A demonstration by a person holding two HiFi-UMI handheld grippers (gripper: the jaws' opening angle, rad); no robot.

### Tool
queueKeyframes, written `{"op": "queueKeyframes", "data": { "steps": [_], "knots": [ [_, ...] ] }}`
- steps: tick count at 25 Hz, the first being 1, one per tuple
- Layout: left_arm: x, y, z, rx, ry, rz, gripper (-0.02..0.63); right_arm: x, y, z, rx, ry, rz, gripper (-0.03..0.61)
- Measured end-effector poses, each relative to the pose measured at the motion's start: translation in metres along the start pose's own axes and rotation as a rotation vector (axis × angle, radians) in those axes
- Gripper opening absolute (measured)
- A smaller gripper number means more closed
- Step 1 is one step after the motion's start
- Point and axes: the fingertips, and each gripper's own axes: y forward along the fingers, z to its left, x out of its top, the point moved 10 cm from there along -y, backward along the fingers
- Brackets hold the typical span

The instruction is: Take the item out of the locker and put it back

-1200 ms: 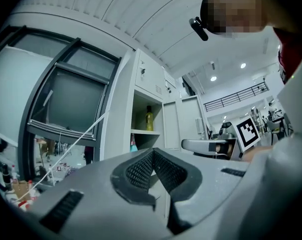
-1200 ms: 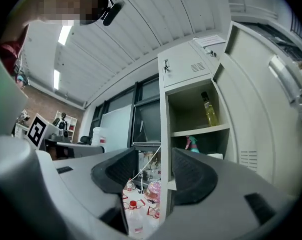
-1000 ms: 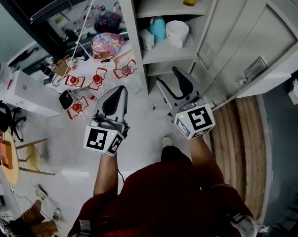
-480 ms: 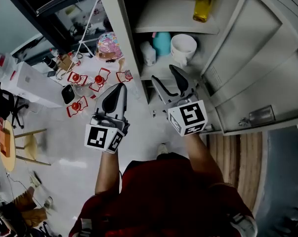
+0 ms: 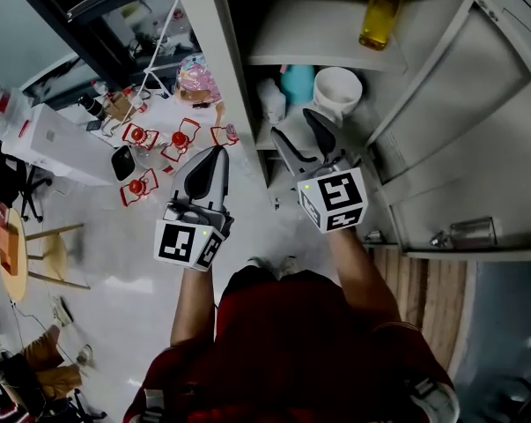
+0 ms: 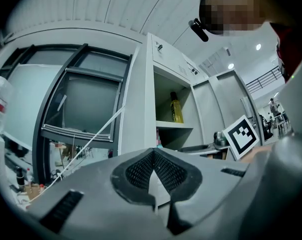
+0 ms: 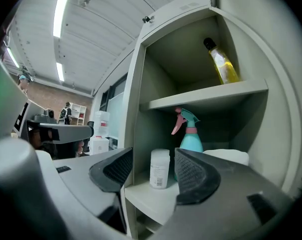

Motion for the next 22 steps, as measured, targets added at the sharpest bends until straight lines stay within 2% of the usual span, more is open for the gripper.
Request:
{"op": "queueKeyframes", "data": {
  "steps": [11,22],
  "knots": [
    [0.007,0.009,0.032,-0.04,-0.007,-0.003,0.006,0.001,0.041,-0.001,-0.033,-0.012,0.092,0.247],
    [0.003,0.022,0.045,-0.074,-0.017,0.003,0.006,-0.01,0.067,-0.009,-0.036,-0.027,0.184,0.247]
  ]
}}
